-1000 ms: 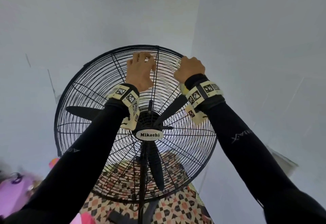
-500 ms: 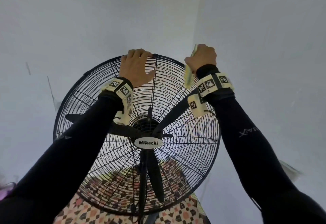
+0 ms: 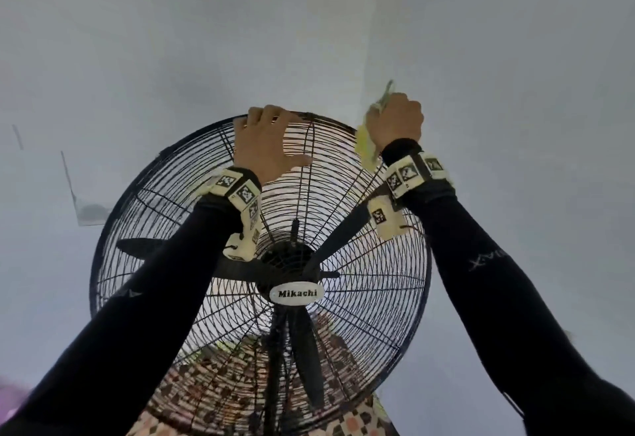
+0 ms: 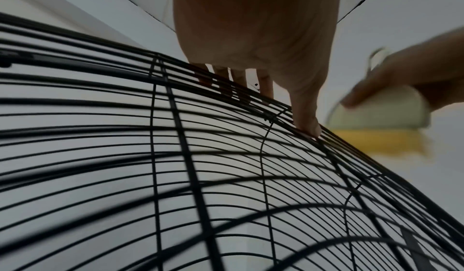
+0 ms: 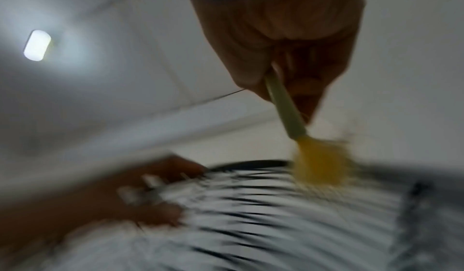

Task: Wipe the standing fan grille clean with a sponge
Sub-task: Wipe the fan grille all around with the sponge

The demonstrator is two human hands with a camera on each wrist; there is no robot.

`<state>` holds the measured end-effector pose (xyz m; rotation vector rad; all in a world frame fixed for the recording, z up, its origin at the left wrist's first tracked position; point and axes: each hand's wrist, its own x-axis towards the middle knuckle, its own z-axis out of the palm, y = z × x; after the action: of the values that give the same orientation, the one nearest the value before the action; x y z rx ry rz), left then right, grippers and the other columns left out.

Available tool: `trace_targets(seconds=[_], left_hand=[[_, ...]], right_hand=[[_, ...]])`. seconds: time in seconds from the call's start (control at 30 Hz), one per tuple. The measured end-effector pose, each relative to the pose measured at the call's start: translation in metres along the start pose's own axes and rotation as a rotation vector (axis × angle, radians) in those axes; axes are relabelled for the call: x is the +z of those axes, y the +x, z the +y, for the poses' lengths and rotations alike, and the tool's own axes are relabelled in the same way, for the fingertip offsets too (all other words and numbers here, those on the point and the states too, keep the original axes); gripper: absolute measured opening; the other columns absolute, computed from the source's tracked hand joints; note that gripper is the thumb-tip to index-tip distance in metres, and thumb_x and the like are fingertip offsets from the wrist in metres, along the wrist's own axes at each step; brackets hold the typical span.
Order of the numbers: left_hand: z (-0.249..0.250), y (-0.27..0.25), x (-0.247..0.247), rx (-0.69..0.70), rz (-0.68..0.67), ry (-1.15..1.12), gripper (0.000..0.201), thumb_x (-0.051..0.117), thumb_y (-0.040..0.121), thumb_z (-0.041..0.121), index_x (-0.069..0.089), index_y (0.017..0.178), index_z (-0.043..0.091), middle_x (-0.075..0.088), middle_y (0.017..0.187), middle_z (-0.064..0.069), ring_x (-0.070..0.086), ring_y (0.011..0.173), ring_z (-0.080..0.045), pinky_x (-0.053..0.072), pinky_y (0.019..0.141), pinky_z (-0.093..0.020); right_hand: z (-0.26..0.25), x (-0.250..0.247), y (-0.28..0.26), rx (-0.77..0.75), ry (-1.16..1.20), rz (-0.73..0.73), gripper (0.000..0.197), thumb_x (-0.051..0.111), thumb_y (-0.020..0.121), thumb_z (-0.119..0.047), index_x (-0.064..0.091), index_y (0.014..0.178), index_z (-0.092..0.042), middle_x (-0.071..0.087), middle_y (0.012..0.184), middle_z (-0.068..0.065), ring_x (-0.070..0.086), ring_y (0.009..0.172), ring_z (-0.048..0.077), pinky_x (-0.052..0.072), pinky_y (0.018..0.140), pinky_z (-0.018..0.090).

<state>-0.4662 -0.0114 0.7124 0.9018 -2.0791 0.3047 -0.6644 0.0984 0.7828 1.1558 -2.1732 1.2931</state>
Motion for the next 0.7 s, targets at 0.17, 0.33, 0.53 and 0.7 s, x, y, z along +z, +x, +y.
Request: trace_targets(seconds=[0.17, 0.33, 0.53, 0.7], left_hand=[[0.004, 0.001, 0.002, 0.002, 0.018, 0.044, 0.082, 0.072, 0.075, 0.076, 0.057, 0.139, 0.028, 0.052, 0.144, -0.003, 0.044, 0.132, -0.035, 0.030, 0.106, -0.051], [-0.003, -0.001, 0.002, 0.016, 0.032, 0.015, 0.082, 0.074, 0.075, 0.076, 0.057, 0.139, 0.028, 0.052, 0.145, -0.003, 0.044, 0.131, -0.036, 0.030, 0.106, -0.051], [0.002, -0.003, 0.000, 0.028, 0.017, 0.038, 0.082, 0.070, 0.079, 0.075, 0.054, 0.143, 0.026, 0.049, 0.147, -0.005, 0.042, 0.133, -0.036, 0.030, 0.107, -0.052], [-0.002, -0.004, -0.001, 0.038, 0.025, 0.027, 0.080, 0.071, 0.078, 0.074, 0.054, 0.140, 0.026, 0.052, 0.145, -0.008, 0.044, 0.129, -0.037, 0.031, 0.105, -0.053]], right_hand=[[-0.022, 0.014, -0.017, -0.126, 0.036, -0.030, 0.041, 0.050, 0.100, -0.038, 0.064, 0.119, -0.005, 0.067, 0.116, 0.015, 0.059, 0.112, 0.035, 0.042, 0.091, 0.033], [-0.010, 0.013, -0.024, 0.006, 0.284, 0.031, 0.039, 0.059, 0.097, -0.039, 0.068, 0.120, -0.009, 0.070, 0.117, 0.012, 0.063, 0.112, 0.030, 0.047, 0.094, 0.031], [-0.005, 0.003, -0.011, -0.056, -0.258, 0.064, 0.036, 0.047, 0.105, -0.026, 0.055, 0.129, 0.000, 0.058, 0.130, 0.021, 0.054, 0.121, 0.036, 0.045, 0.093, 0.037], [-0.062, 0.024, -0.004, -0.261, 0.031, -0.034, 0.037, 0.050, 0.103, -0.039, 0.069, 0.110, -0.008, 0.069, 0.101, 0.007, 0.060, 0.095, 0.028, 0.033, 0.073, 0.026]])
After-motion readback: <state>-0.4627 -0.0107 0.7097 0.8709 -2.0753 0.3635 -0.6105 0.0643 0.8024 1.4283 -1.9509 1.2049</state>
